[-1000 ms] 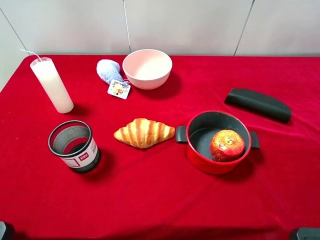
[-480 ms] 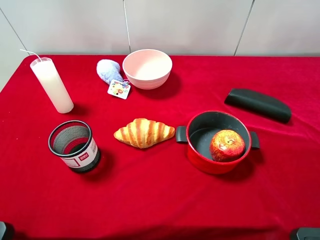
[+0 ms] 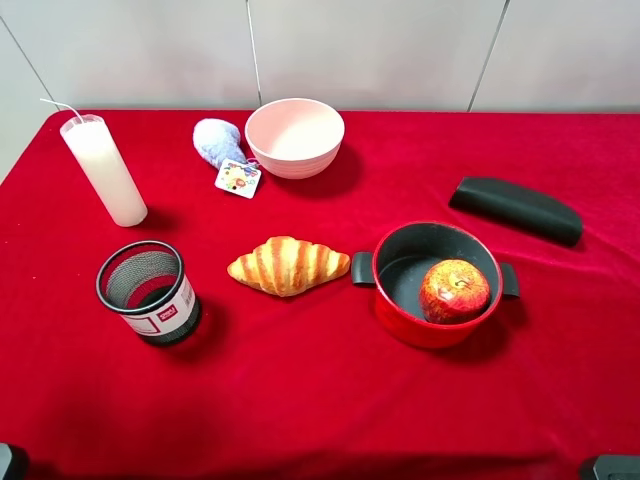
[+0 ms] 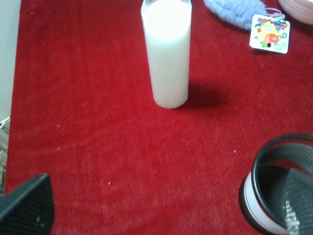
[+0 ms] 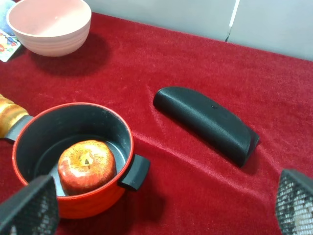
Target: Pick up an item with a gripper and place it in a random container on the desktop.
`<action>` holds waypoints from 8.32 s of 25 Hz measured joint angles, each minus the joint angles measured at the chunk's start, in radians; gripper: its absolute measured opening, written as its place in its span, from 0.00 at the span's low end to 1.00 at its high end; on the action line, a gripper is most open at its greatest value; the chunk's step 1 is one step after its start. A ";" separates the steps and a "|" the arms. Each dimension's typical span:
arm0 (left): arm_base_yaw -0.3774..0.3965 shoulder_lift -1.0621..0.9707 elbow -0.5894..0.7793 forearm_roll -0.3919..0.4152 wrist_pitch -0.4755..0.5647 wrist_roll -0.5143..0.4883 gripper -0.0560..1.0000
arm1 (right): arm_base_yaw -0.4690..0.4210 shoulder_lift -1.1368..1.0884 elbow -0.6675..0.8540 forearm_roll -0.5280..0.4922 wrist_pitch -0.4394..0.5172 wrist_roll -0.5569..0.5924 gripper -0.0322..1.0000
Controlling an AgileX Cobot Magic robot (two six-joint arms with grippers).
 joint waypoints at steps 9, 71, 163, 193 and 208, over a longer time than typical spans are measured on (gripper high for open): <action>0.000 0.201 -0.020 0.031 -0.158 0.004 0.91 | 0.000 0.000 0.000 0.000 0.000 0.000 0.70; 0.032 1.161 -0.585 -0.011 -0.046 0.084 0.89 | 0.000 0.000 0.000 0.003 -0.001 0.000 0.70; -0.017 1.045 -0.805 -0.078 0.278 0.133 0.53 | 0.000 0.000 0.000 0.007 -0.001 0.000 0.70; -0.311 0.940 -0.806 -0.133 0.426 0.136 0.53 | 0.000 0.000 0.000 0.011 -0.001 0.000 0.70; -0.407 0.877 -0.802 -0.127 0.487 0.113 0.53 | 0.000 0.000 0.000 0.014 -0.001 0.000 0.70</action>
